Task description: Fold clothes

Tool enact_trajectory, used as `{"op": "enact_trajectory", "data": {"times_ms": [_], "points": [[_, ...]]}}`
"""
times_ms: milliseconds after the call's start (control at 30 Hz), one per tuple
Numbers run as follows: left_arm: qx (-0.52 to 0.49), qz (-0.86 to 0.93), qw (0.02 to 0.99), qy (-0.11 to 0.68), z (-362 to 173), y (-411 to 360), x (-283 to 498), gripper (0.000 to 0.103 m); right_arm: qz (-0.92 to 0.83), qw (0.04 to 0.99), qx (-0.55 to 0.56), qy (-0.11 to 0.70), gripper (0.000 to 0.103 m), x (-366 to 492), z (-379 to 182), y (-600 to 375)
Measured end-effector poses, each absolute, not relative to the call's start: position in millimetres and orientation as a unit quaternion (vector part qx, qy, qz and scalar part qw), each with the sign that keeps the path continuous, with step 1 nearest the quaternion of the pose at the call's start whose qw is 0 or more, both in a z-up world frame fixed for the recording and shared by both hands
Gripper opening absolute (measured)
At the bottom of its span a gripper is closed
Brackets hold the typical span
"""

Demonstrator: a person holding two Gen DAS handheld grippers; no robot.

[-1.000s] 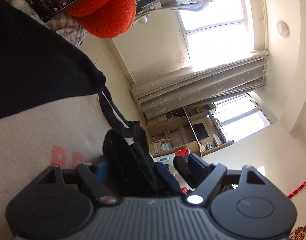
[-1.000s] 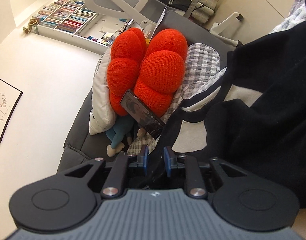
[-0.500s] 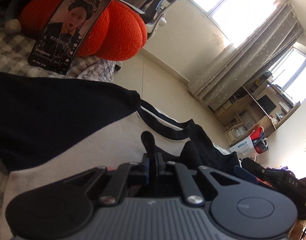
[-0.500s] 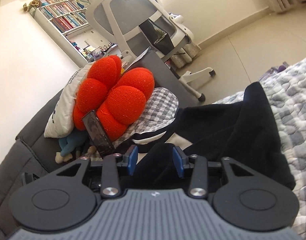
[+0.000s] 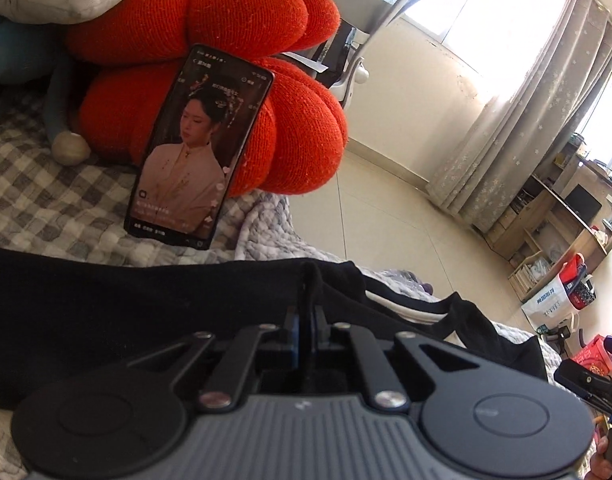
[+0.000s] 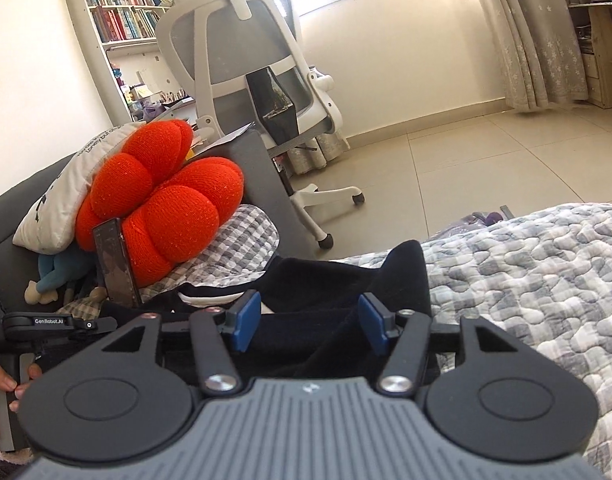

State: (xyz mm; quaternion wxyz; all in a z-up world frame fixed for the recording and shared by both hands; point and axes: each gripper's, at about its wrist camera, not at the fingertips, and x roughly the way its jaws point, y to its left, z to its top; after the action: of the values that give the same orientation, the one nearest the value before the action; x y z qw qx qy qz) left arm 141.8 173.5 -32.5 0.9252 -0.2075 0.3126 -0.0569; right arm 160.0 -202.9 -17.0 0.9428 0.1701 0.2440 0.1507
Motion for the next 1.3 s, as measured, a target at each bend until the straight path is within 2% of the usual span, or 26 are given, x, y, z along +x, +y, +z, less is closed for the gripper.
{"op": "enact_trajectory", "data": {"times_ms": [100,367,533,767,833,867,1067,1233,1300], "points": [[-0.213,-0.045,0.928,0.304,-32,180,139,0.005,0.137,0.945,0.177,0.239,0.065,161,-18,-211],[-0.217,-0.014,0.927,0.306,-40,188,138,0.005,0.097,0.951,0.168,0.24,0.065,179,-32,-225],[-0.221,-0.008,0.926,0.305,-45,189,138,0.005,0.123,0.935,0.213,0.256,0.065,200,-46,-240],[-0.231,0.002,0.929,0.29,-52,189,132,0.005,0.147,0.899,0.311,0.269,0.048,215,-63,-263],[-0.237,0.004,0.932,0.275,-53,188,127,0.005,0.149,0.897,0.323,0.263,0.027,214,-63,-266],[-0.239,0.004,0.934,0.265,-53,188,124,0.005,0.15,0.897,0.324,0.26,0.009,212,-63,-267],[-0.238,0.019,0.941,0.24,-57,190,119,0.005,0.141,0.912,0.313,0.226,0.008,203,-56,-270],[-0.247,0.016,0.927,0.282,-71,193,136,0.006,0.124,0.912,0.293,0.259,0.008,217,-65,-260],[-0.252,0.012,0.926,0.282,-70,195,133,0.014,0.125,0.908,0.299,0.264,0.014,216,-65,-262]]}}
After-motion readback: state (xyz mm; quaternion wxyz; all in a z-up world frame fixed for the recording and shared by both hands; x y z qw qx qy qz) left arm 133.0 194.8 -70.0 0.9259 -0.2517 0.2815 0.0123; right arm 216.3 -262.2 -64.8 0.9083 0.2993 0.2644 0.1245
